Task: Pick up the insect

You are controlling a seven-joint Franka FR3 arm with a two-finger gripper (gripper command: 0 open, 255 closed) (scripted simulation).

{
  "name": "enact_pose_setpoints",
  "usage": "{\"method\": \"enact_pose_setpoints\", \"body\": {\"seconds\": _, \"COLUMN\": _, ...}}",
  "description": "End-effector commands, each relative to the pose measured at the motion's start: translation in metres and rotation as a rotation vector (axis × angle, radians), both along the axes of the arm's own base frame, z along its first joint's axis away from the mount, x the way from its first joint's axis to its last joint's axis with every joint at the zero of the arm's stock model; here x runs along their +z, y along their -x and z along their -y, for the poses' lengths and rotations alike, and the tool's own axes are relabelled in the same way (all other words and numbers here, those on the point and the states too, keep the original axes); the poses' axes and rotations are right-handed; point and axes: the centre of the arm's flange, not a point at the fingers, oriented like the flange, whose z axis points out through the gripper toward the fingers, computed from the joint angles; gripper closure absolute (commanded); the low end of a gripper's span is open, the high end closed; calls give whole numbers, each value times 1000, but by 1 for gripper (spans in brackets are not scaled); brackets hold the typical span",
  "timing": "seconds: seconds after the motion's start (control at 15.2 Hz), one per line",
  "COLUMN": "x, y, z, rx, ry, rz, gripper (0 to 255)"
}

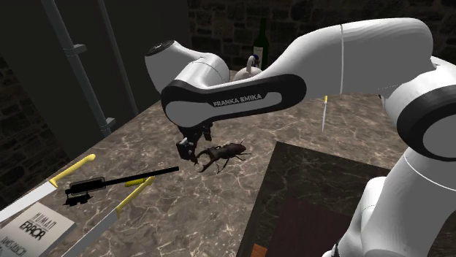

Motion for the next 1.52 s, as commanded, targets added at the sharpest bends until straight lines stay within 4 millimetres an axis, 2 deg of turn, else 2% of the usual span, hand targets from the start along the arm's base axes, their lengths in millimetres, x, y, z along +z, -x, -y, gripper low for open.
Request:
{"method": "enact_pose_setpoints", "body": {"seconds": 0.0, "x": -3, "y": 0, "z": 0, "rx": 0, "ry": 0, "rz": 1, "gripper": 0}}
{"method": "enact_pose_setpoints", "body": {"seconds": 0.07, "x": -3, "y": -1, "z": 0, "rx": 0, "ry": 0, "rz": 1, "gripper": 255}}
{"method": "enact_pose_setpoints", "body": {"seconds": 0.66, "x": -3, "y": 0, "z": 0, "rx": 0, "ry": 0, "rz": 1, "gripper": 255}}
{"method": "enact_pose_setpoints", "body": {"seconds": 1.45, "x": 60, "y": 0, "z": 0, "rx": 0, "ry": 0, "rz": 1, "gripper": 255}}
